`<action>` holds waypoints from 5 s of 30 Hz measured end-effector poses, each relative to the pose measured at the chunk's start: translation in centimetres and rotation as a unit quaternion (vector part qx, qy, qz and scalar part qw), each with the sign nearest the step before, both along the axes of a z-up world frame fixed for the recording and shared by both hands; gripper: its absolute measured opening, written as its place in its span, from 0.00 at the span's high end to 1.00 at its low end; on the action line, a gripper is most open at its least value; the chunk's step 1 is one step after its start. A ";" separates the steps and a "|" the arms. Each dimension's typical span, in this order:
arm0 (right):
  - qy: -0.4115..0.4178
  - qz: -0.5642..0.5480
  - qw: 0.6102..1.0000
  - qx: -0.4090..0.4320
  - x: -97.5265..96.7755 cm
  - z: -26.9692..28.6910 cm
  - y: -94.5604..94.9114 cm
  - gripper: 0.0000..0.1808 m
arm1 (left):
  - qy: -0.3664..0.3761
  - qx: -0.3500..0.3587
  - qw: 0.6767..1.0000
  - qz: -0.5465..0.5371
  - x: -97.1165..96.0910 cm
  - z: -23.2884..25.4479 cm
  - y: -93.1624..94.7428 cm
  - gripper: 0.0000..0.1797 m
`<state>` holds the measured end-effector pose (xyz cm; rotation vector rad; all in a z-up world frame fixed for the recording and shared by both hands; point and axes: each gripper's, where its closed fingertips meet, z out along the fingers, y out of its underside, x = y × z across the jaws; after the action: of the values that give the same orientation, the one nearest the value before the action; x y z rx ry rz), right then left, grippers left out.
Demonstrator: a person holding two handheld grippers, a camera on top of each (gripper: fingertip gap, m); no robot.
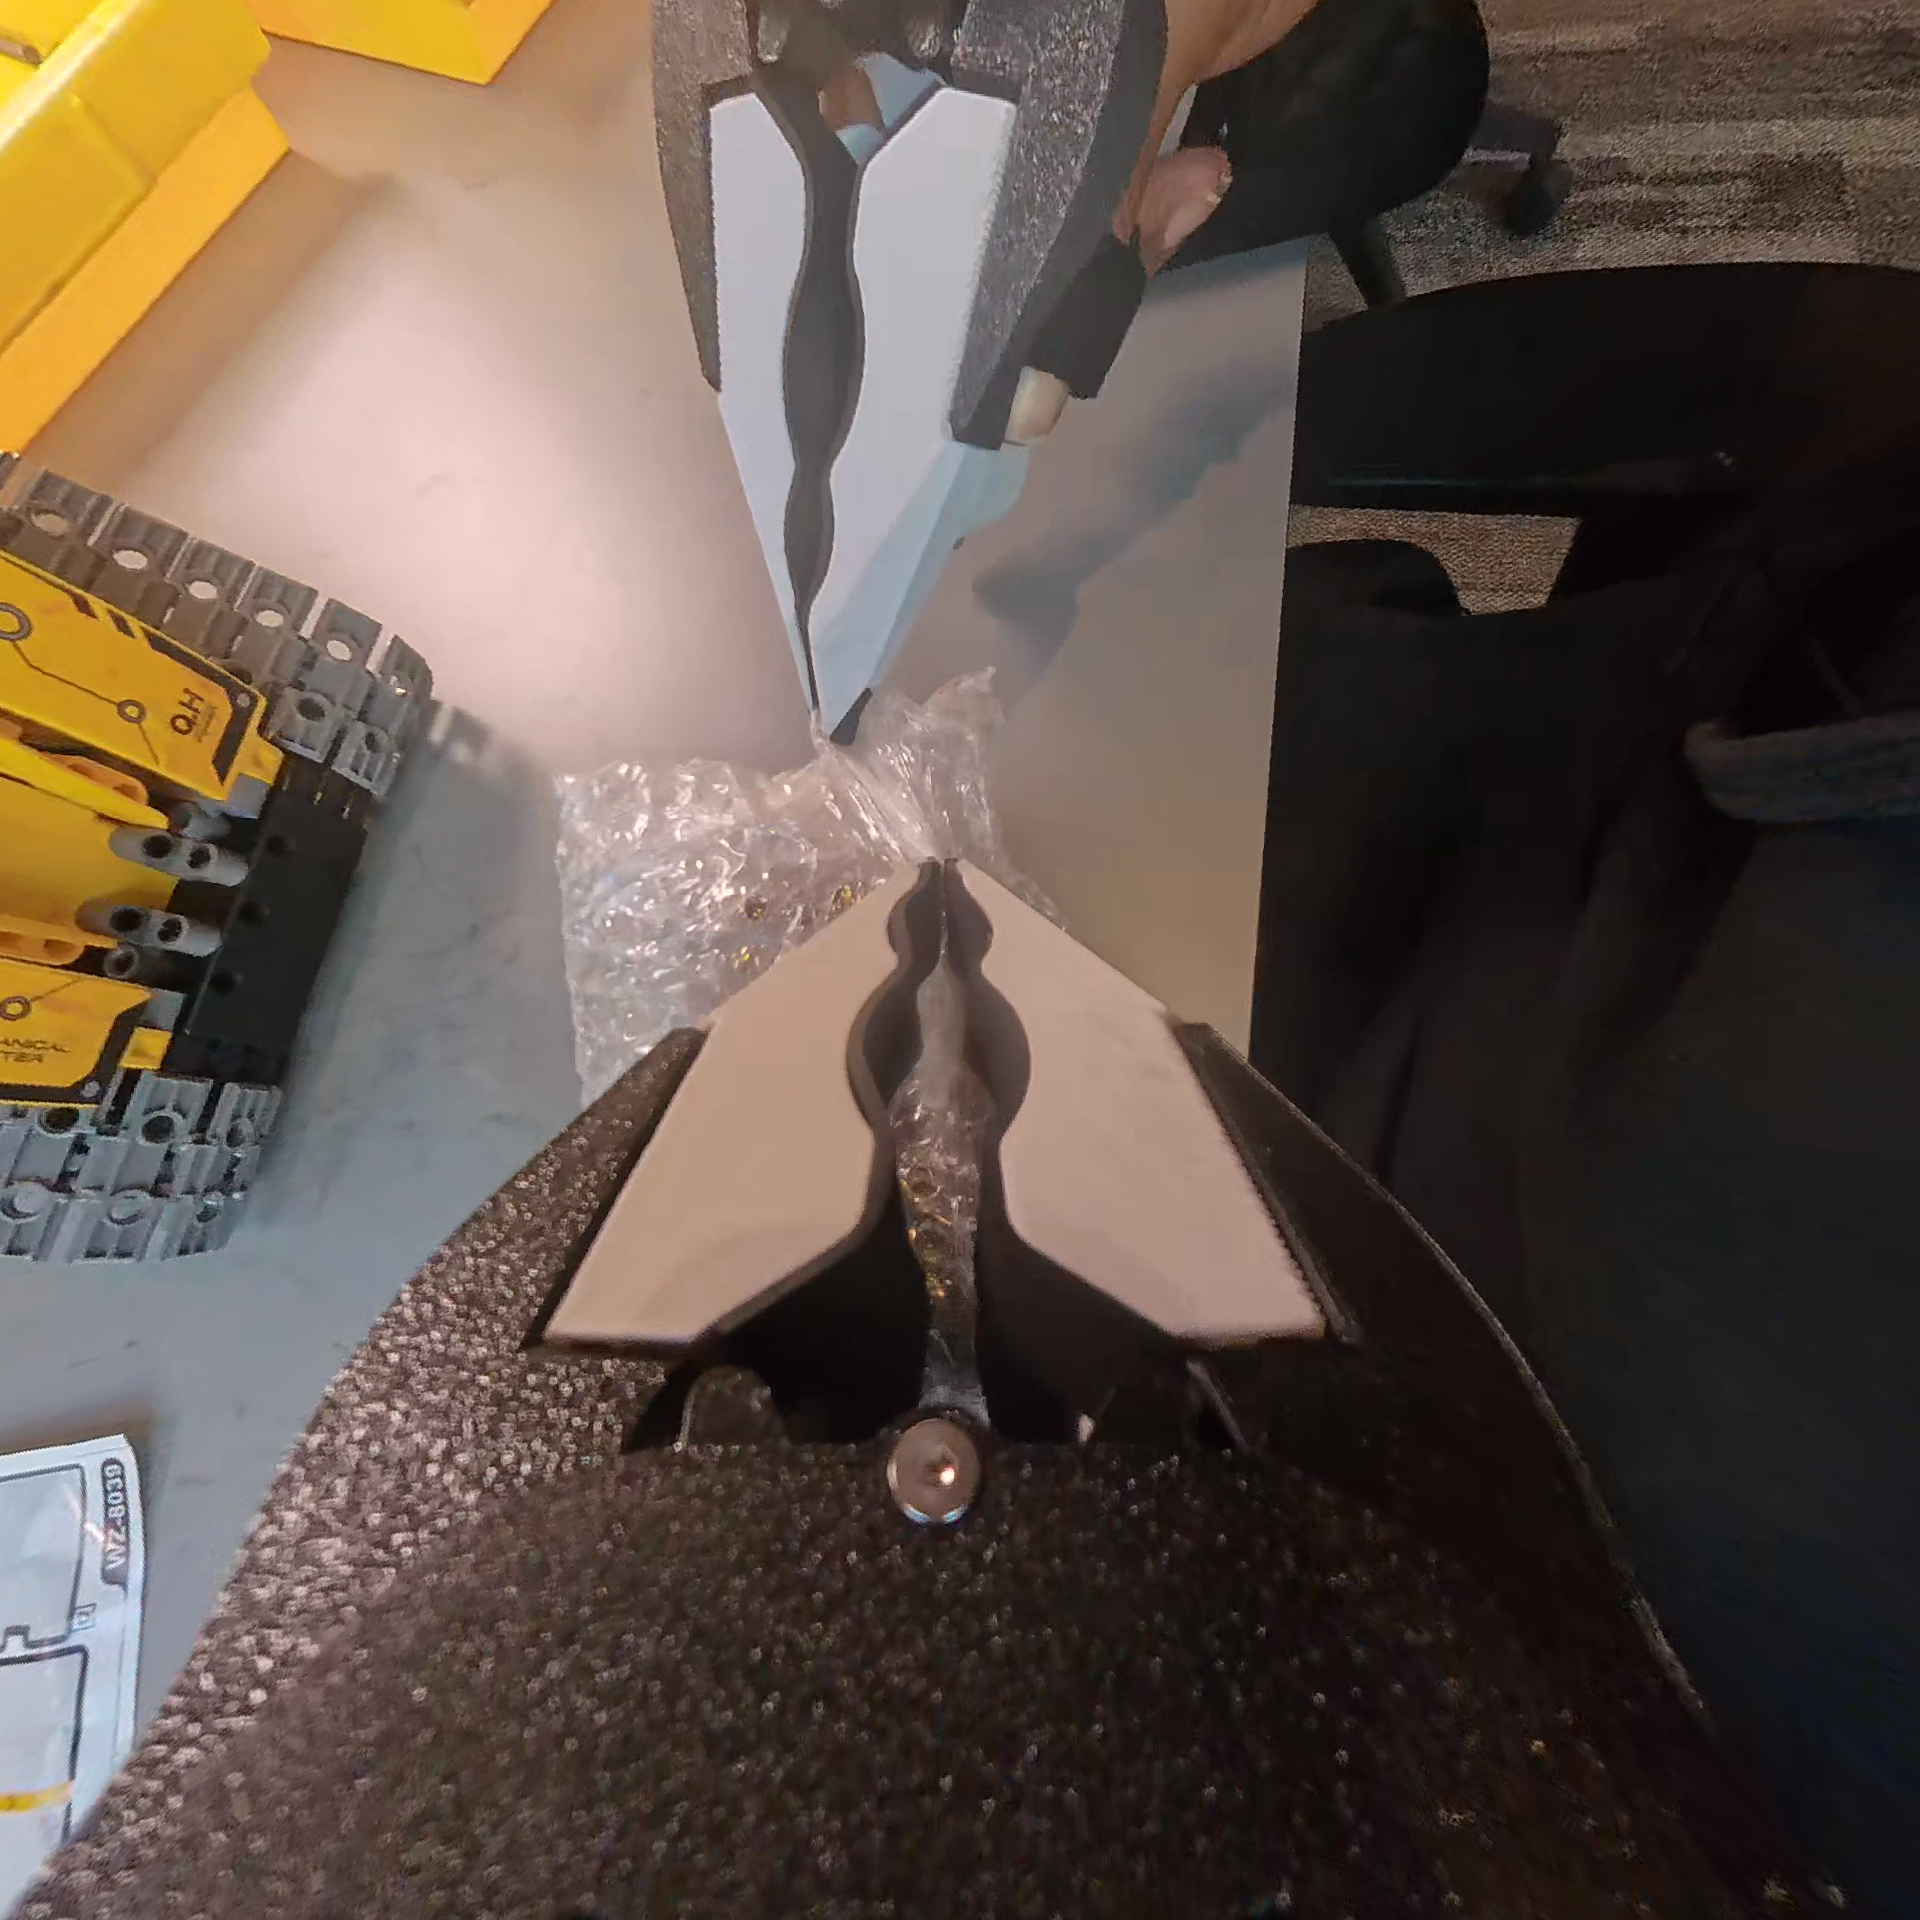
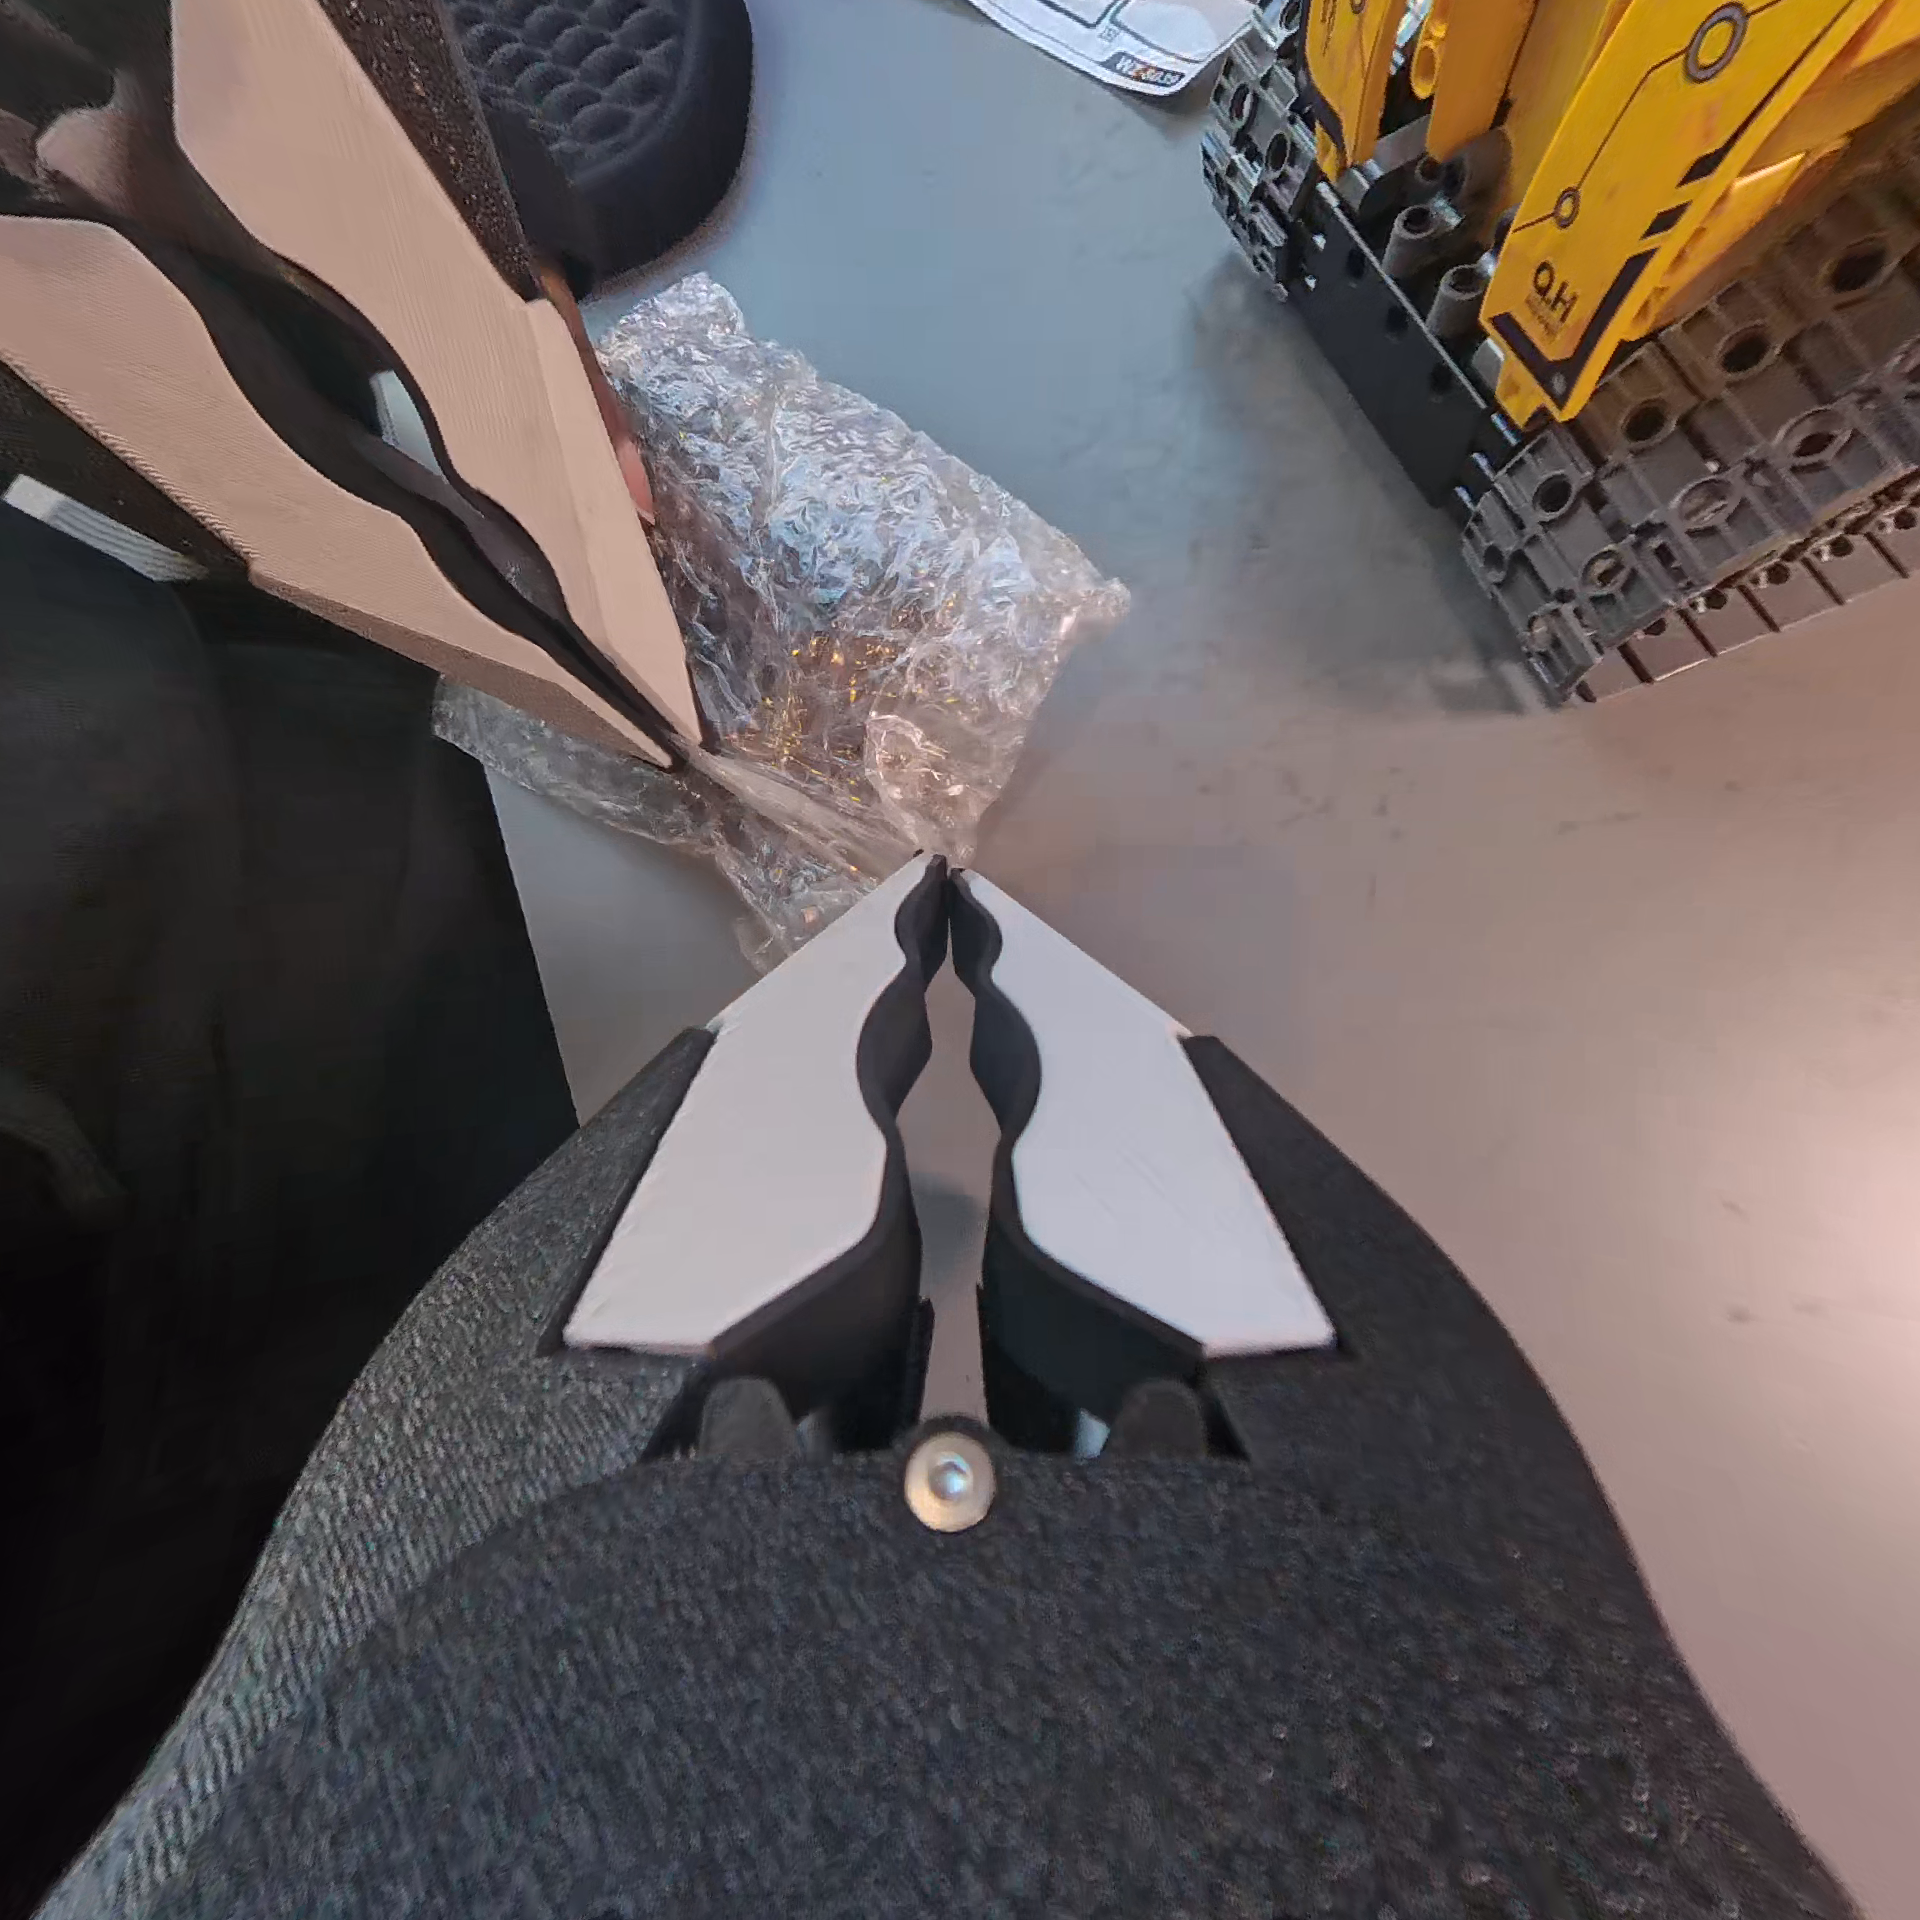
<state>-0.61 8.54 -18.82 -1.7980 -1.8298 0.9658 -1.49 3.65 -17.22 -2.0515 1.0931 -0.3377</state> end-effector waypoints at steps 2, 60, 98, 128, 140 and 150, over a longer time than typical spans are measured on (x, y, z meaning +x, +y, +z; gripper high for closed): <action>0.007 0.002 1.000 -0.012 0.0 -0.1 -0.2 1.00 | -0.004 0.006 1.000 0.000 0.0 0.1 -0.4 1.00; 0.212 0.074 0.808 0.545 1.1 5.4 -1.3 0.88 | -0.359 -0.375 0.851 -0.077 -3.7 2.1 2.5 0.81; 0.140 0.021 0.977 -0.158 2.6 4.7 -6.6 1.00 | 0.002 0.004 0.997 -0.075 -2.1 2.1 -4.4 1.00; 0.051 -0.107 0.986 -0.115 0.9 2.5 -3.9 0.83 | -0.002 0.054 0.998 -0.034 0.3 0.5 -2.2 0.99; 0.032 -0.060 0.992 -0.108 -0.8 1.4 -4.3 0.99 | 0.085 0.107 0.989 -0.058 1.0 1.1 -1.4 0.82; 0.124 -0.034 0.966 -0.223 0.0 4.6 -4.0 1.00 | 0.041 0.132 0.990 -0.026 -0.9 2.7 -0.9 1.00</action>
<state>-0.61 4.58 -14.21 -1.8605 -1.4686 1.5946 -2.44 2.75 -14.51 -1.8165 1.1763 -0.1269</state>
